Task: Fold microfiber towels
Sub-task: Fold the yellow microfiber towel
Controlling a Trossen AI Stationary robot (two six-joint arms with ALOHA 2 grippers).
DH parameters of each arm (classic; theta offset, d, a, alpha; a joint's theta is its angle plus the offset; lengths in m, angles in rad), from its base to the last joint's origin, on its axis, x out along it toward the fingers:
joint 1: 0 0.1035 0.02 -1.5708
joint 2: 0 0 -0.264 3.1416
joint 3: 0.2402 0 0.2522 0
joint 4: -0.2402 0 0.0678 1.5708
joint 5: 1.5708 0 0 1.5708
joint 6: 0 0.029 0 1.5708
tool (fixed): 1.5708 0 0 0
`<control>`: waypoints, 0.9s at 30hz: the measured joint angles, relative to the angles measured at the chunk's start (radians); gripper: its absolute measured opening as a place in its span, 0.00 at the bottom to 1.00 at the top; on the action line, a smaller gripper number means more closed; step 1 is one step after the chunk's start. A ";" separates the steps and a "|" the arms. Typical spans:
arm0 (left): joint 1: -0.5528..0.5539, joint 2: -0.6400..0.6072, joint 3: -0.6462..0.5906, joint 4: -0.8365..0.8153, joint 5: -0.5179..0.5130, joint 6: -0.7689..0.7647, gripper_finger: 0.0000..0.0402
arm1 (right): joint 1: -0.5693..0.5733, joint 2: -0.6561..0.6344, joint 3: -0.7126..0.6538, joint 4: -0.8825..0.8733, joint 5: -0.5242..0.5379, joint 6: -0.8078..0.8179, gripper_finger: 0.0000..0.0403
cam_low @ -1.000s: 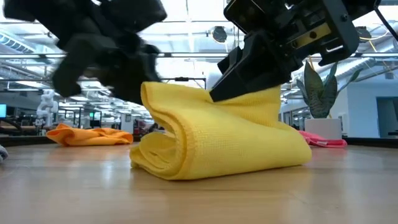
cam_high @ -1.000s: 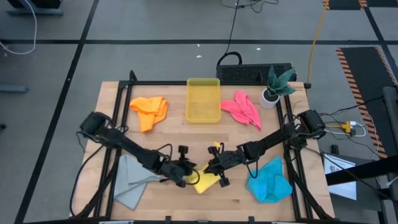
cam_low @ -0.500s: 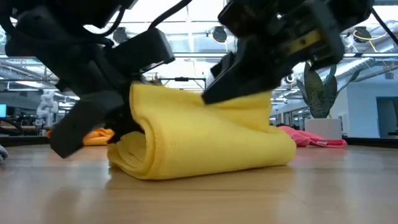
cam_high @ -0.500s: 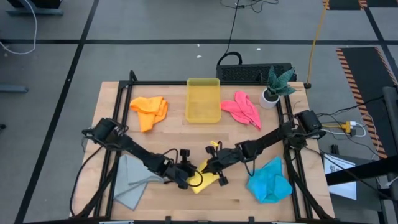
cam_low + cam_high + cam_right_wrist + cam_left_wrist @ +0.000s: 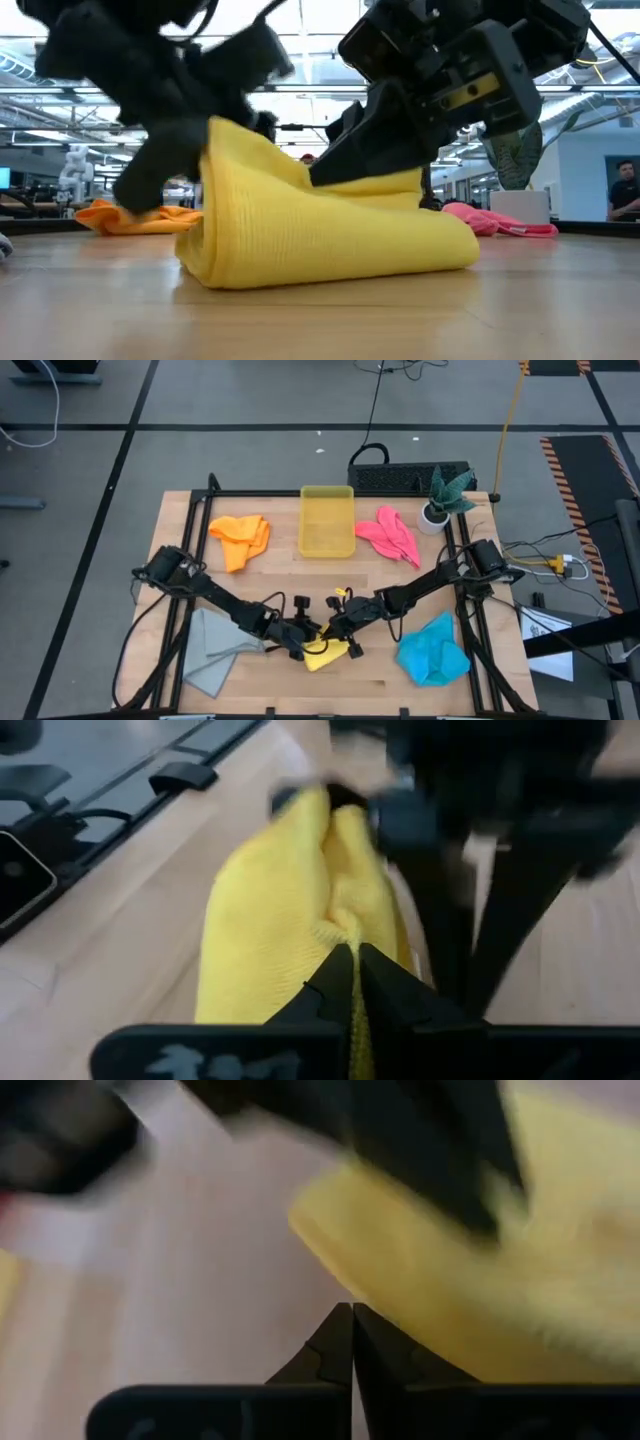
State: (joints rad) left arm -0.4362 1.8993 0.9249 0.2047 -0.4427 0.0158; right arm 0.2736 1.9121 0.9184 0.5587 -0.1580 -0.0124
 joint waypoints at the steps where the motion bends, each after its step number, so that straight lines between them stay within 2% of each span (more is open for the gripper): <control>1: -0.002 -0.030 0.000 -0.044 -0.003 -0.006 0.04 | -0.002 0.000 0.000 -0.005 0.003 0.000 0.01; 8: -0.047 -0.179 0.000 -0.178 -0.006 -0.116 0.01 | -0.018 -0.001 0.000 -0.003 0.031 0.008 0.01; 19: -0.152 -0.187 0.000 -0.055 0.050 -0.138 0.02 | -0.020 -0.001 0.000 0.034 0.035 -0.004 0.02; 23: -0.171 -0.188 0.000 -0.024 0.050 -0.140 0.04 | -0.024 0.001 0.000 0.058 0.038 -0.026 0.08; 27: -0.175 -0.188 0.000 -0.011 0.050 -0.144 0.03 | -0.030 0.001 0.000 0.058 0.079 -0.015 0.20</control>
State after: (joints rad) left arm -0.6117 1.7115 0.9253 0.1932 -0.3927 -0.1286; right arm 0.2437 1.9133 0.9188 0.6168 -0.0790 -0.0277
